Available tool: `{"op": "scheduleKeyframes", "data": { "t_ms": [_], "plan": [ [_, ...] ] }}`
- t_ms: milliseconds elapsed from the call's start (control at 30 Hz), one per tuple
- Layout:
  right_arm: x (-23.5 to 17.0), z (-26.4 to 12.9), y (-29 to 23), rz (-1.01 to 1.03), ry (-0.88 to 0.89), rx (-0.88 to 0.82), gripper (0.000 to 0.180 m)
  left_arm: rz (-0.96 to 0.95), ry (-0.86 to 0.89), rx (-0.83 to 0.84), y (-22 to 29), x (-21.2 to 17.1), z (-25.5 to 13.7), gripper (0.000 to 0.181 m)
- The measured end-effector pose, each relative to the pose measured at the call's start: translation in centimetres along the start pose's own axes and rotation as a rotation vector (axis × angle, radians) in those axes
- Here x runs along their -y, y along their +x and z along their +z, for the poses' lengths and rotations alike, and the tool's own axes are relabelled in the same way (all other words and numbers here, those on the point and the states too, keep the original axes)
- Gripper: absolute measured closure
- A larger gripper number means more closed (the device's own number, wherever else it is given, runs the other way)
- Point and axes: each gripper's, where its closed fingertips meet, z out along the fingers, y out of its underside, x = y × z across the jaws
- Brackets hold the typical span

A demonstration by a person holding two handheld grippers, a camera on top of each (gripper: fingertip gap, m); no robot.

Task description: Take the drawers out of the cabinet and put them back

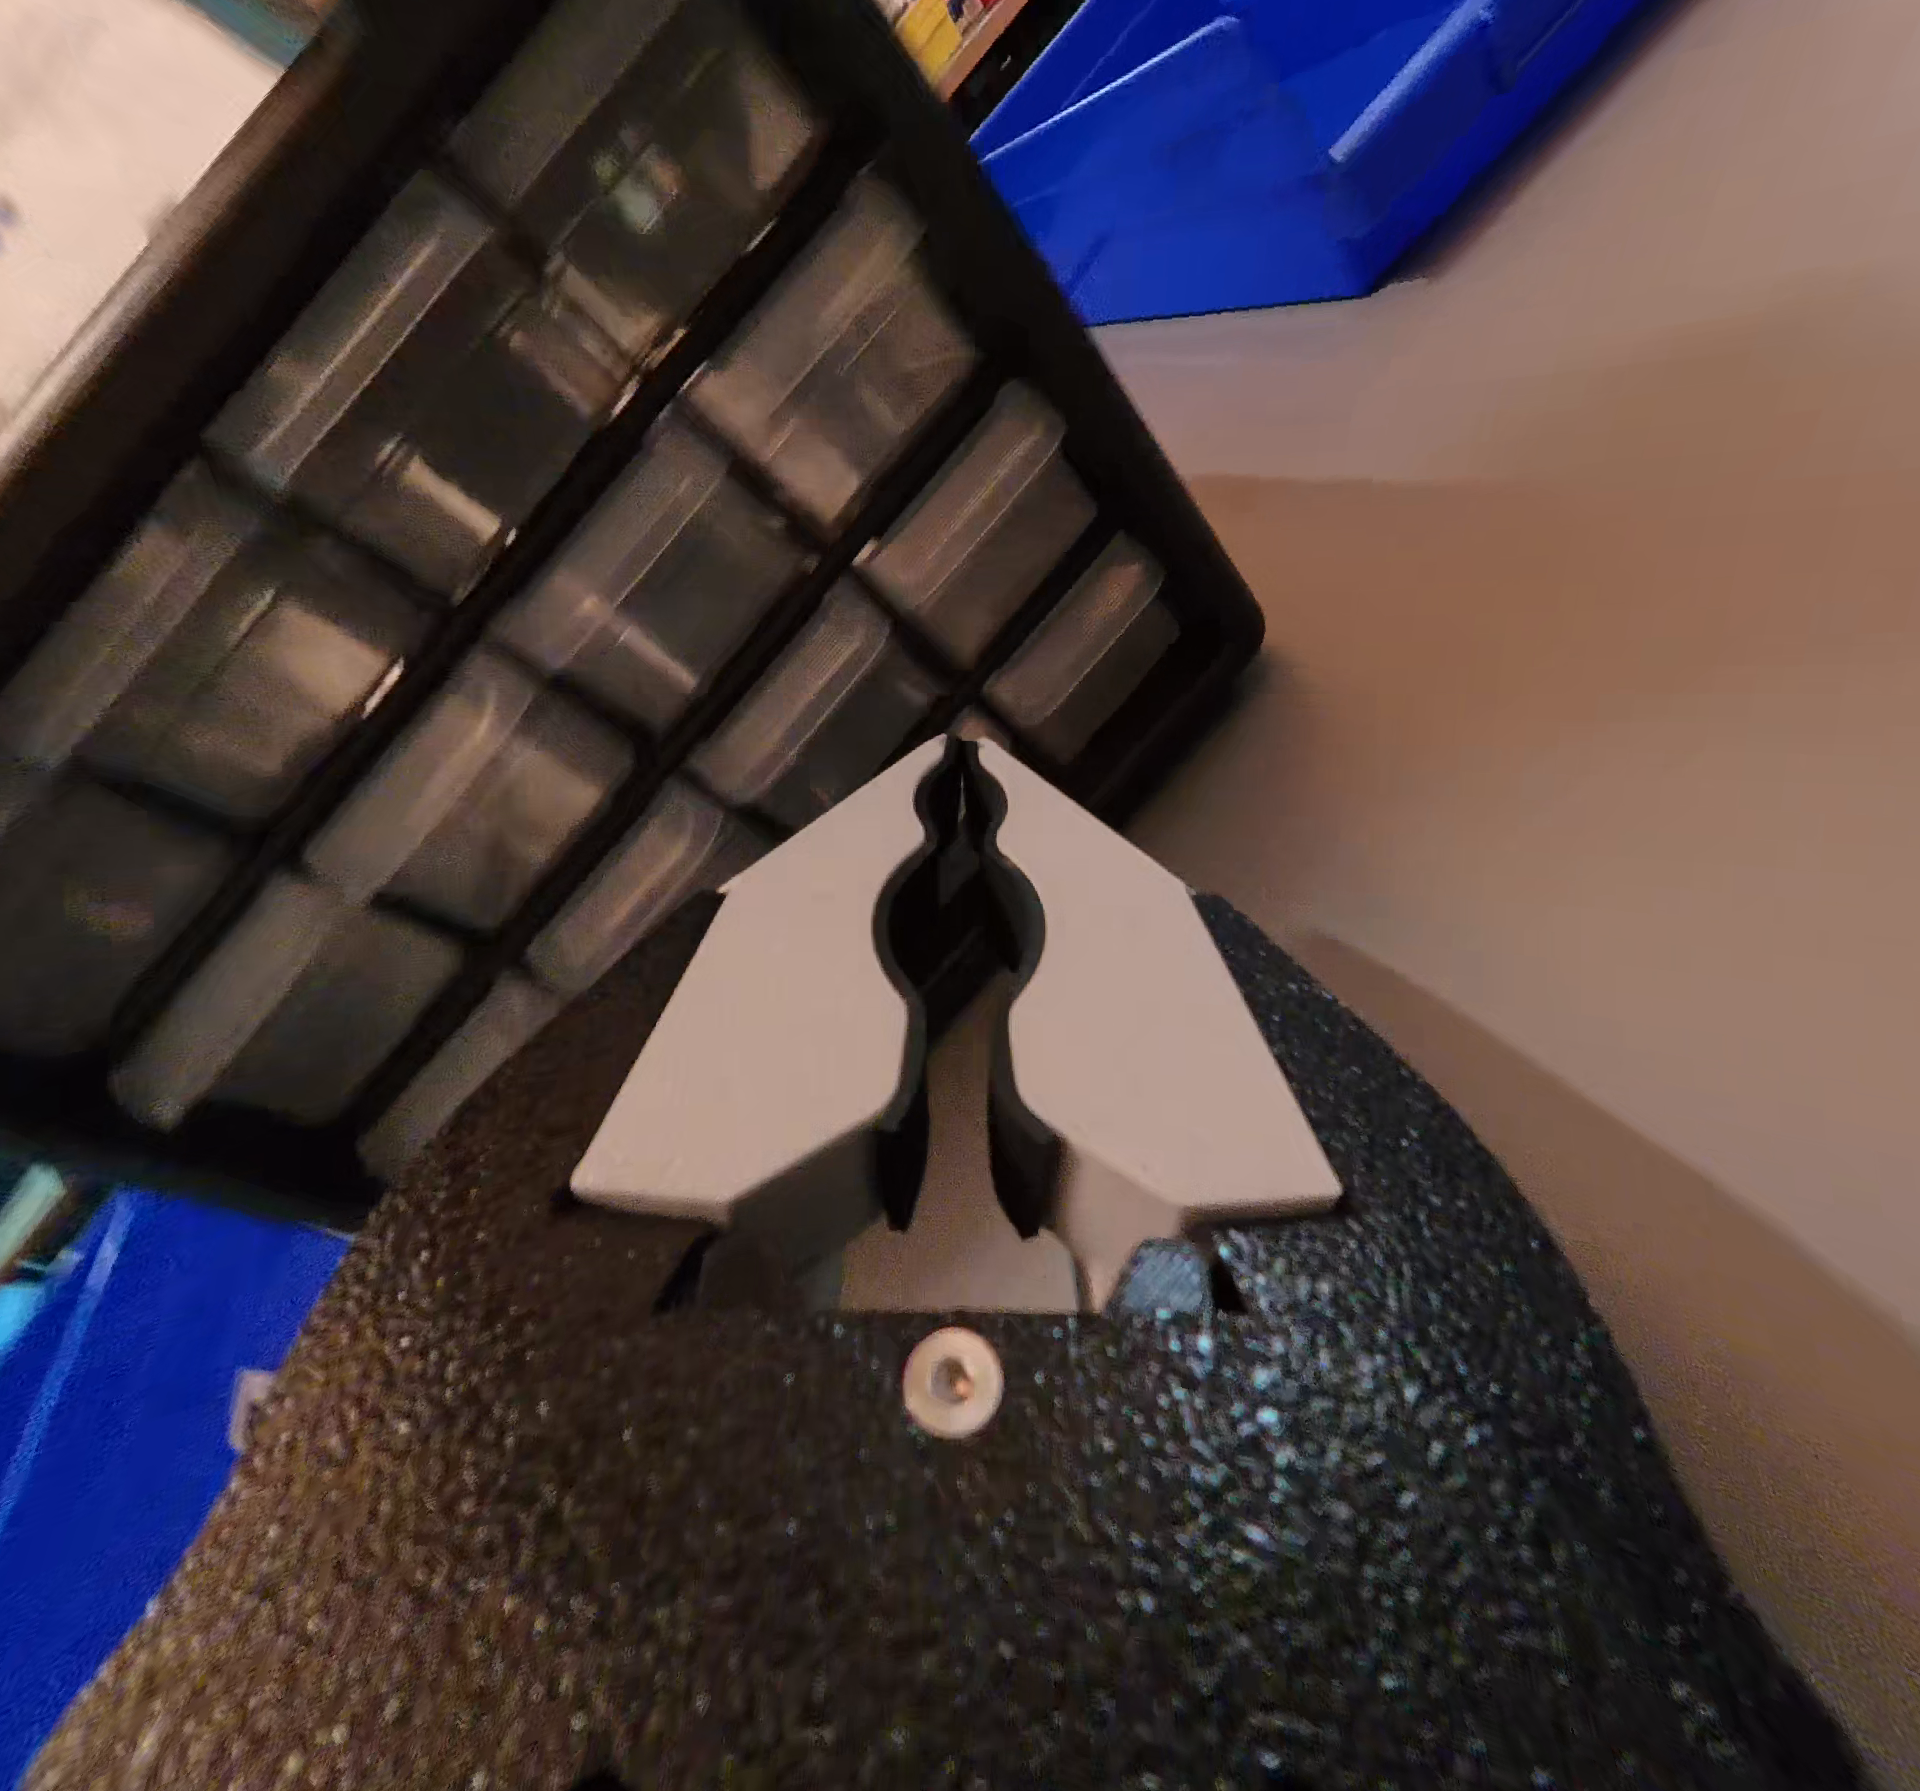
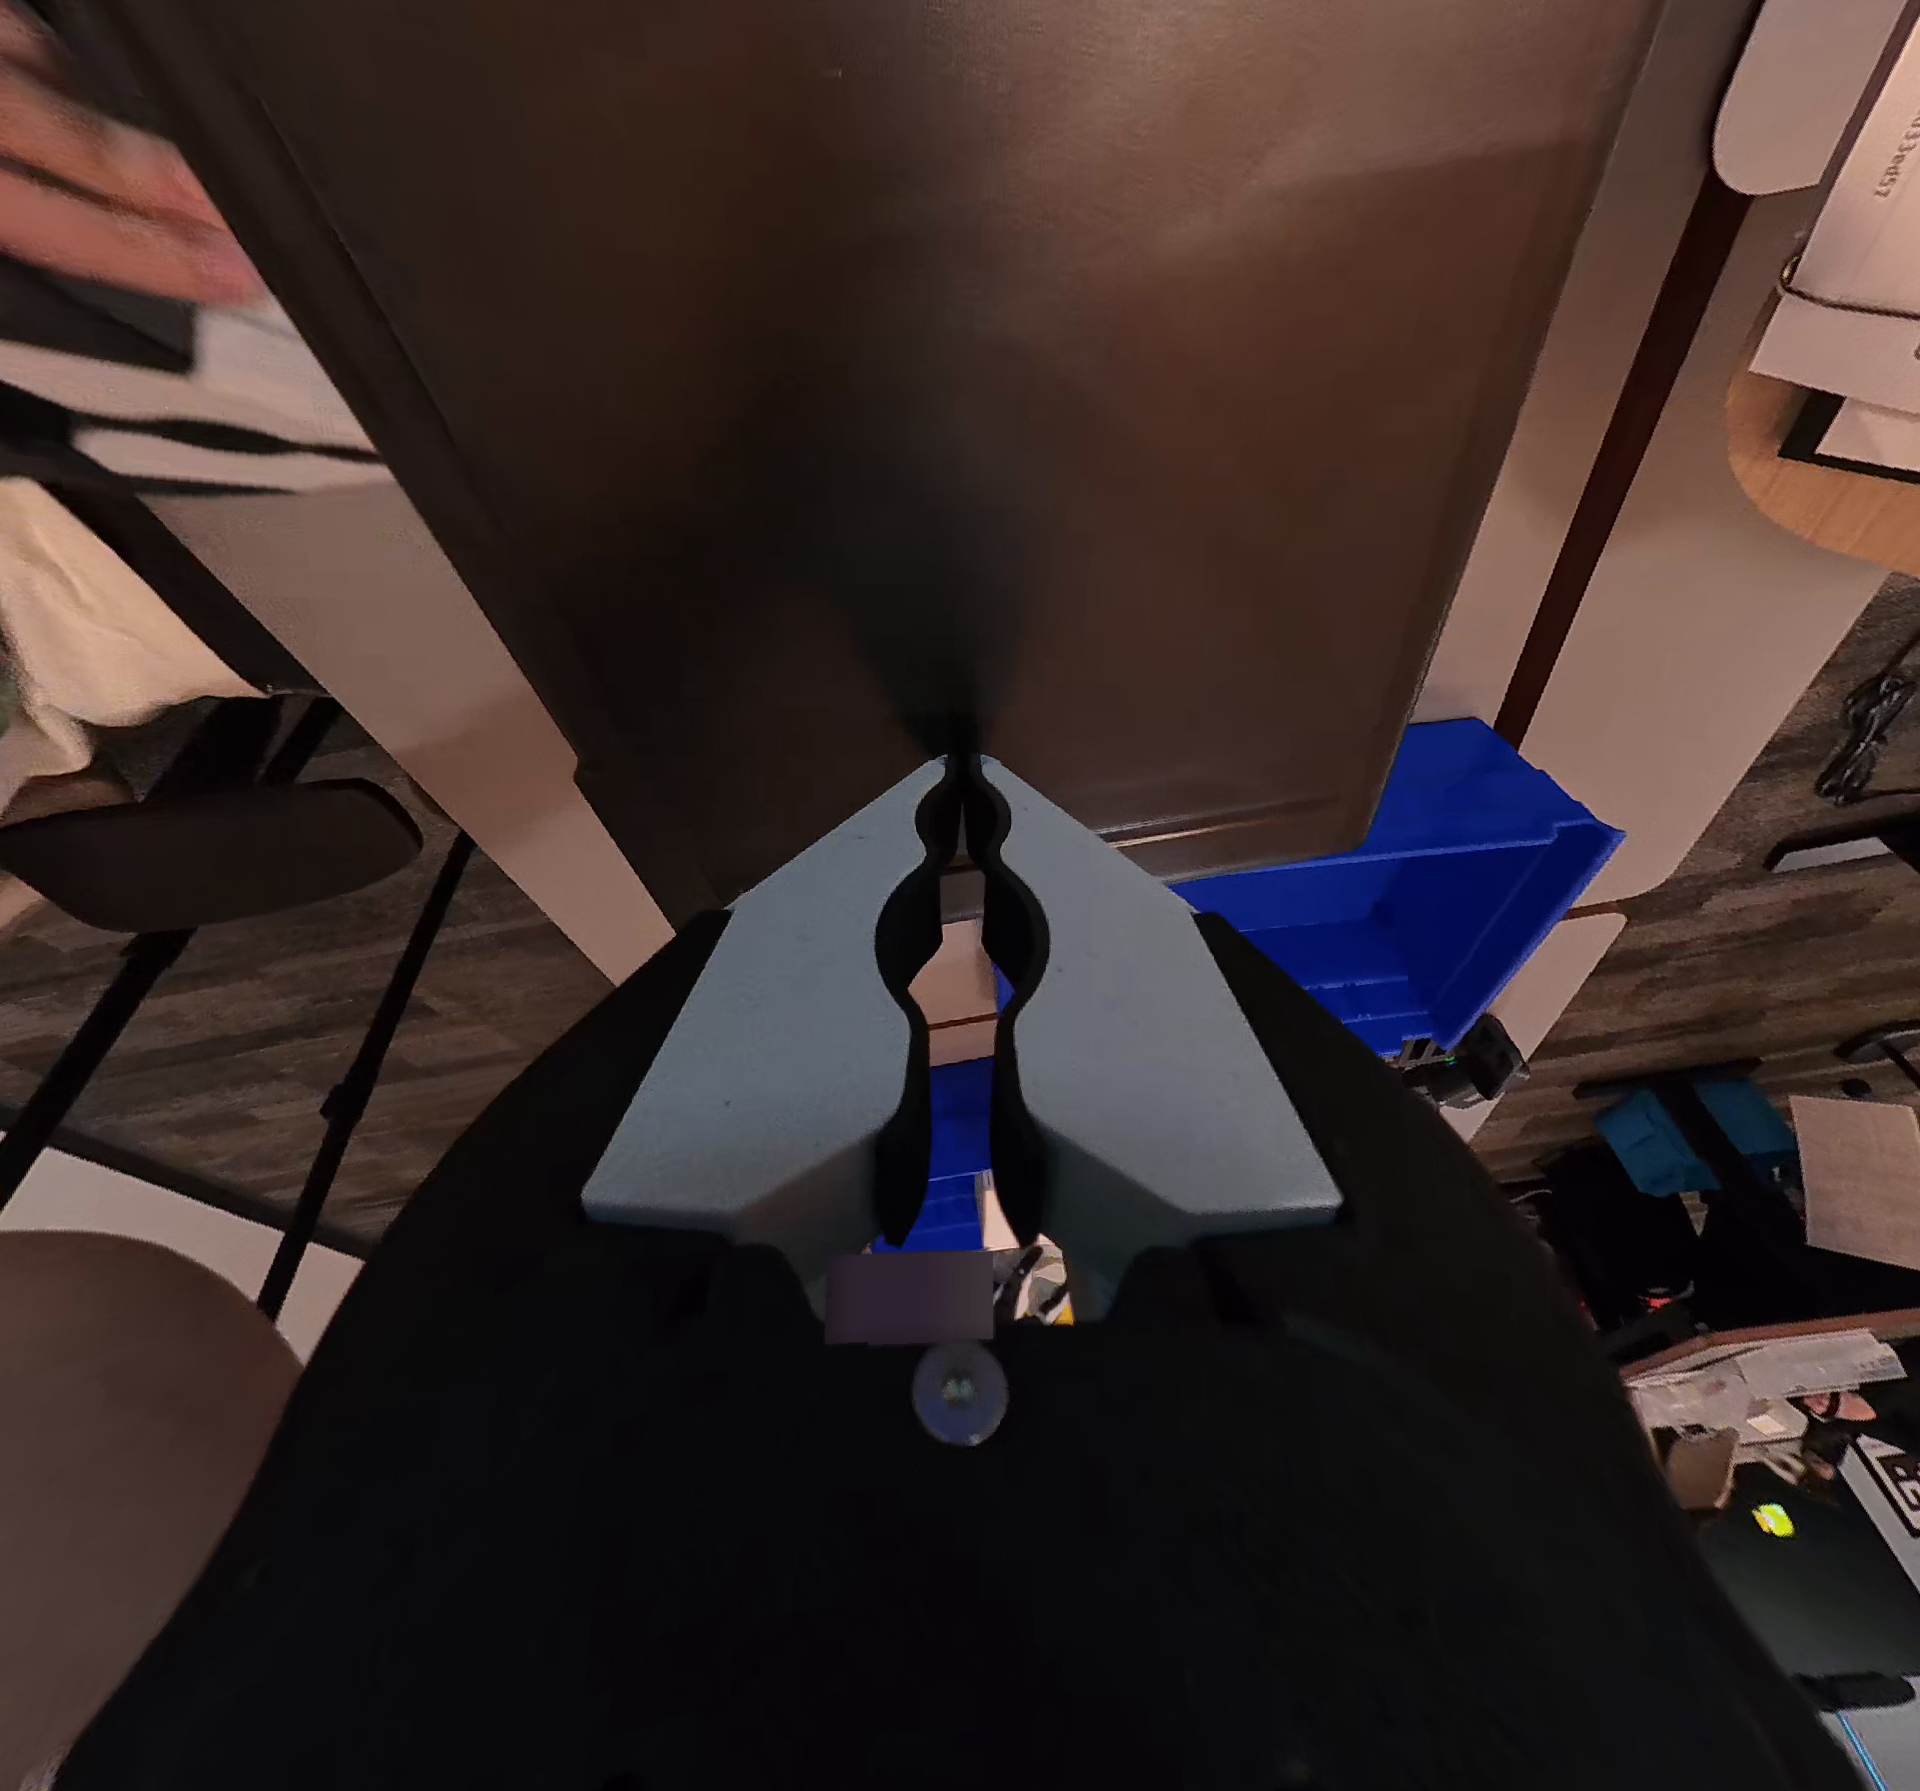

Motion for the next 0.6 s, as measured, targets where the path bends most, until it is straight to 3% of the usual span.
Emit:
{"op": "scheduleKeyframes", "data": {
  "t_ms": [33, 300, 433, 600],
  "plan": [
    [0.0, 0.0, 0.0, 0.000, -0.001, -0.004, 0.180, -0.057, -0.007, -0.018, -0.5, -0.5, -0.8, 0.181],
    [0.0, 0.0, 0.1, 0.026, 0.035, -0.068, 0.180, -0.549, -0.058, -0.142, -5.0, -5.1, -6.5, 0.181],
    [0.0, -0.1, 0.1, 0.069, 0.119, -0.130, 0.180, -0.619, -0.080, -0.071, -9.2, -7.8, -8.1, 0.181],
    [0.1, -0.2, 0.2, 0.158, 0.278, -0.235, 0.180, -0.670, -0.039, -0.062, -13.3, -7.7, -9.4, 0.179]
  ]
}}
